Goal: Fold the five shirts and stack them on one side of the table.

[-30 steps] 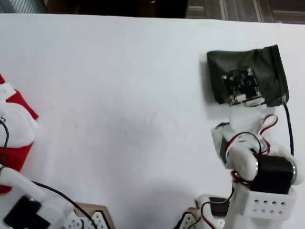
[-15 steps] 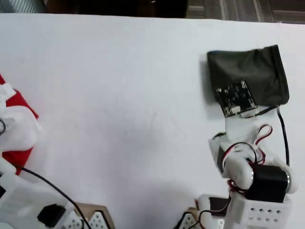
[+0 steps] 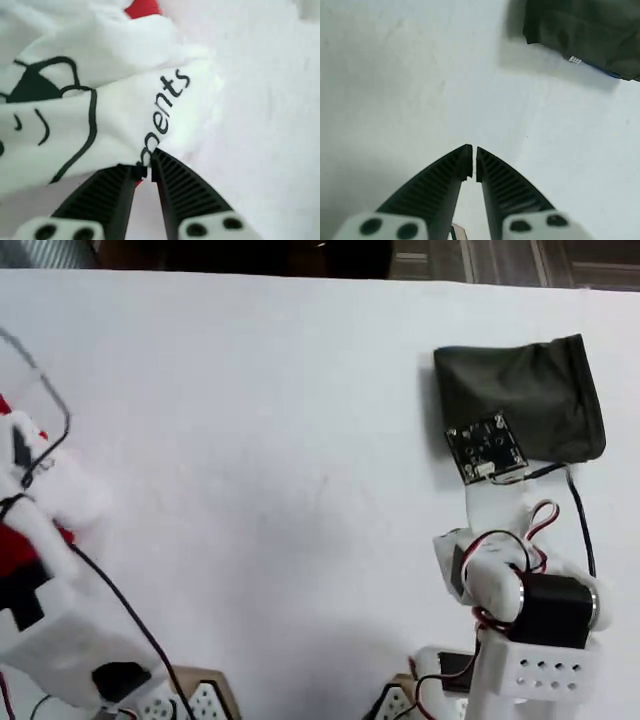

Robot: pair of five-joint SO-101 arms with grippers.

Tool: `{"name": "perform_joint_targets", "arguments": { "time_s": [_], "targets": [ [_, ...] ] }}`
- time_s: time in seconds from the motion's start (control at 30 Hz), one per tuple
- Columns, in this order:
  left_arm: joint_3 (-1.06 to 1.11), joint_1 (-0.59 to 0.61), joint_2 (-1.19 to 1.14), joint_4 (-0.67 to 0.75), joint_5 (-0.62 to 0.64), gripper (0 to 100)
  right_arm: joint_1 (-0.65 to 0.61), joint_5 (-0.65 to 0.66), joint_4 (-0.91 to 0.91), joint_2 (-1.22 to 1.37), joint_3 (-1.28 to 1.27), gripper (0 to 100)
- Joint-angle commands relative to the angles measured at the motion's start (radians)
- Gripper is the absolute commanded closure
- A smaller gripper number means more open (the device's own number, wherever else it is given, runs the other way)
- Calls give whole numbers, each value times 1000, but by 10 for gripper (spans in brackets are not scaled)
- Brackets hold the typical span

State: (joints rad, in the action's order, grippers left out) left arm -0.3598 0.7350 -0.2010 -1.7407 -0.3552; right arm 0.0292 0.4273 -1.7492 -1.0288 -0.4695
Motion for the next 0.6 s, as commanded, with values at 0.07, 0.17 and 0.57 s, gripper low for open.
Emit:
{"name": "perform_joint_targets", "arguments": {
  "time_s": [0.07,0.17,0.57],
  "targets": [
    [-117,-181,9,-44,17,972,-4,5,-19,-12,0,978],
    [-136,-250,9,-44,17,972,-4,5,-19,-15,-2,978],
    [-157,-589,11,-44,104,972,-2,5,-19,-15,-3,978]
  ]
}}
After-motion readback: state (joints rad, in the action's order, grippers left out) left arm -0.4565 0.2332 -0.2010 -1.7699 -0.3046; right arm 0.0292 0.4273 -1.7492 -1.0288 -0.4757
